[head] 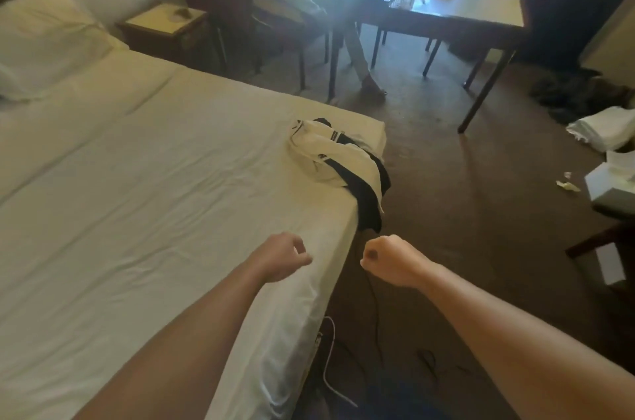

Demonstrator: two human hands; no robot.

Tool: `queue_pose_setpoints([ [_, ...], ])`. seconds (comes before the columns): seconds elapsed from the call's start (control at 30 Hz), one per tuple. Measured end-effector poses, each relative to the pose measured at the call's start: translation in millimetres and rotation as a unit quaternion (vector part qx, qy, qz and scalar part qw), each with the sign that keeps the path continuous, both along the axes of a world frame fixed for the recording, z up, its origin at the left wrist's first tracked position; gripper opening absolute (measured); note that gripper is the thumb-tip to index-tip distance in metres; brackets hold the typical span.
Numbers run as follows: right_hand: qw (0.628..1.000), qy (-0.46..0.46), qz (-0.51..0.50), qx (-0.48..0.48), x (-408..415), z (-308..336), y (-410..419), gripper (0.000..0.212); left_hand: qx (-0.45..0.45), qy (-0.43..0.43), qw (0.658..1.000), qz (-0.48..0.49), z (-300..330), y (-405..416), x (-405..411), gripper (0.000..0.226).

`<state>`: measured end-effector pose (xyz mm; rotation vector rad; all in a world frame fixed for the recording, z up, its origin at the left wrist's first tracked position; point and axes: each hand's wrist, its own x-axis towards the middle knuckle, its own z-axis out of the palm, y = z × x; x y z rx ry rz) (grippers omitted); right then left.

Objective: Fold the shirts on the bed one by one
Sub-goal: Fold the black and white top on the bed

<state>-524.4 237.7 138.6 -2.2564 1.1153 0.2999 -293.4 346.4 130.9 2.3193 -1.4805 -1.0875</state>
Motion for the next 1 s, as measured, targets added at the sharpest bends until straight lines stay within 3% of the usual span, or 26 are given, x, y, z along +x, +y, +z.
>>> queue_pose_setpoints([
  [0.47, 0.996, 0.026, 0.081, 0.0, 137, -33, -195, 0.022, -0.032, 0.005, 0.997, 0.064, -3, -172, 108, 0.025],
  [0.7, 0.994, 0.058, 0.088, 0.039, 209, -83, -328, 0.022, 0.025, 0.016, 0.992, 0.12, -34, -278, 159, 0.025],
  [1.0, 0.985, 0.113, 0.129, 0.011, 320, -155, -457, 0.024, 0.079, 0.009, 0.983, 0.168, -97, -379, 239, 0.023],
])
